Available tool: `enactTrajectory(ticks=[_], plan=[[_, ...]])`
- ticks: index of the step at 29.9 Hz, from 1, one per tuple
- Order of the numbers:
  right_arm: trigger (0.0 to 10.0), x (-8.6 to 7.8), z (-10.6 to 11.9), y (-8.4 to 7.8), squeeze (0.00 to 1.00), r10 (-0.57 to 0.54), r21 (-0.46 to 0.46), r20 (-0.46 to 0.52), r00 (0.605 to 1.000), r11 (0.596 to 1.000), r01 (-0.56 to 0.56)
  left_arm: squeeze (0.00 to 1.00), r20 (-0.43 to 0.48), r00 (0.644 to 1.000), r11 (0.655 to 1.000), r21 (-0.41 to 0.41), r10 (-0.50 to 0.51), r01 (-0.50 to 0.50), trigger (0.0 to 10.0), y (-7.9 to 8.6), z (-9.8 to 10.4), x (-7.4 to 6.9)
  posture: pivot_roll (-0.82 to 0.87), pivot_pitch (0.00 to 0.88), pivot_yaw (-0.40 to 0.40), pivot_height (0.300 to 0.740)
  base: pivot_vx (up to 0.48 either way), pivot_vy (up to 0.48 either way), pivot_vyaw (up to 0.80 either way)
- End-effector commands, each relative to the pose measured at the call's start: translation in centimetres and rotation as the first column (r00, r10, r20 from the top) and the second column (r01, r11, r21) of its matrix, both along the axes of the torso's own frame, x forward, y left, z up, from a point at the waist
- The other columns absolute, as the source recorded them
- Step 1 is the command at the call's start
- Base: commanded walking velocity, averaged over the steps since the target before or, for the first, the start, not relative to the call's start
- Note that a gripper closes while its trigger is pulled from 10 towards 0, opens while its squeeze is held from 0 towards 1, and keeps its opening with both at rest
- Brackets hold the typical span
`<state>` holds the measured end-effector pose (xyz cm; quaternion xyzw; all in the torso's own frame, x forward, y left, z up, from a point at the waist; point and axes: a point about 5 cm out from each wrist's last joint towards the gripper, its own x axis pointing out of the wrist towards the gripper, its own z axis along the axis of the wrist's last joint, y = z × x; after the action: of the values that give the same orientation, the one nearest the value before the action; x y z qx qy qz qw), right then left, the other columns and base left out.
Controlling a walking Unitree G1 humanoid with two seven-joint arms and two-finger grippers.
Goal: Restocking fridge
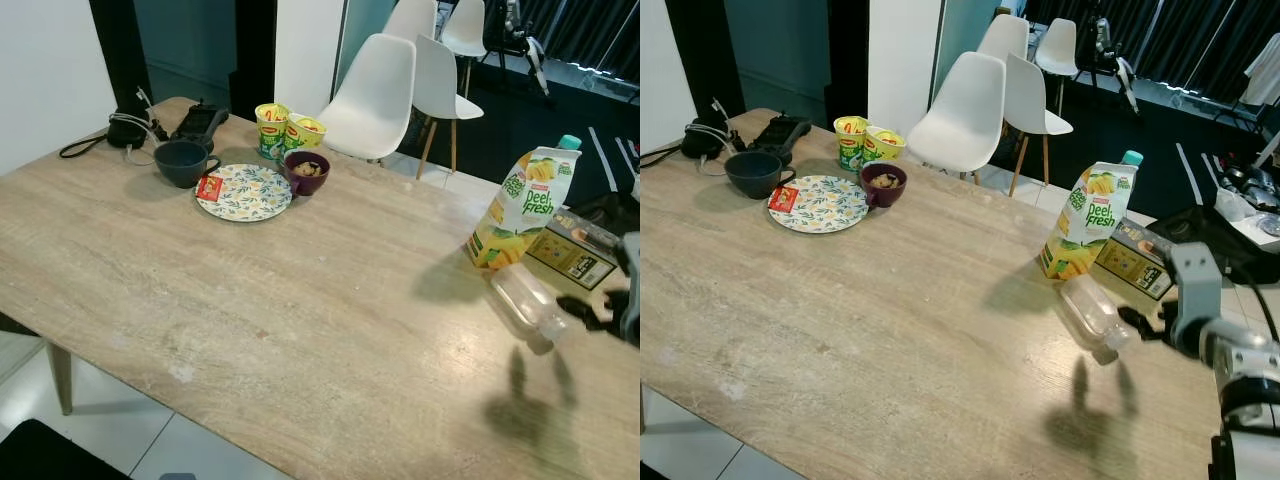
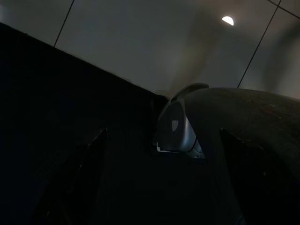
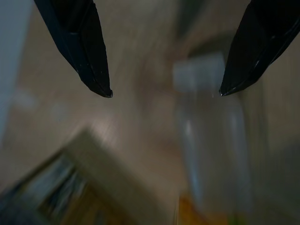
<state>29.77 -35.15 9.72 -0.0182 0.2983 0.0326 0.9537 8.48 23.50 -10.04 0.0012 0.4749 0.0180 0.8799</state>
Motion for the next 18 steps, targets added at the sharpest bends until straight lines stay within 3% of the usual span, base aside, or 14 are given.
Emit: enactTrajectory(ticks=[1, 7, 18], plan=[[10.0, -0.5, -0.4, -0.3, 0.00, -0.016, 0.013, -0.020, 1.000, 1.000, 0.016, 0.00, -0.052, 0.994, 0.992, -0.095, -0.091, 0.086, 10.0, -2.8, -0.8, -1.0, 0.22, 0.000, -0.197, 0.740, 0.000, 0.000, 0.00], [10.0, -0.2, 0.0, 0.3, 0.00, 0.046, 0.089, 0.031, 0.998, 0.995, -0.049, 0.00, -0.052, 0.995, 0.992, -0.094, -0.089, 0.084, 10.0, -2.7, -0.8, -1.1, 0.22, 0.000, -0.194, 0.740, 0.000, 0.000, 0.00], [10.0, 0.2, 0.5, 0.8, 0.00, 0.090, 0.109, 0.110, 0.990, 0.989, -0.102, 0.00, -0.054, 0.995, 0.992, -0.097, -0.088, 0.082, 10.0, -2.8, -0.8, -1.2, 0.21, 0.000, -0.192, 0.740, 0.000, 0.000, 0.00]])
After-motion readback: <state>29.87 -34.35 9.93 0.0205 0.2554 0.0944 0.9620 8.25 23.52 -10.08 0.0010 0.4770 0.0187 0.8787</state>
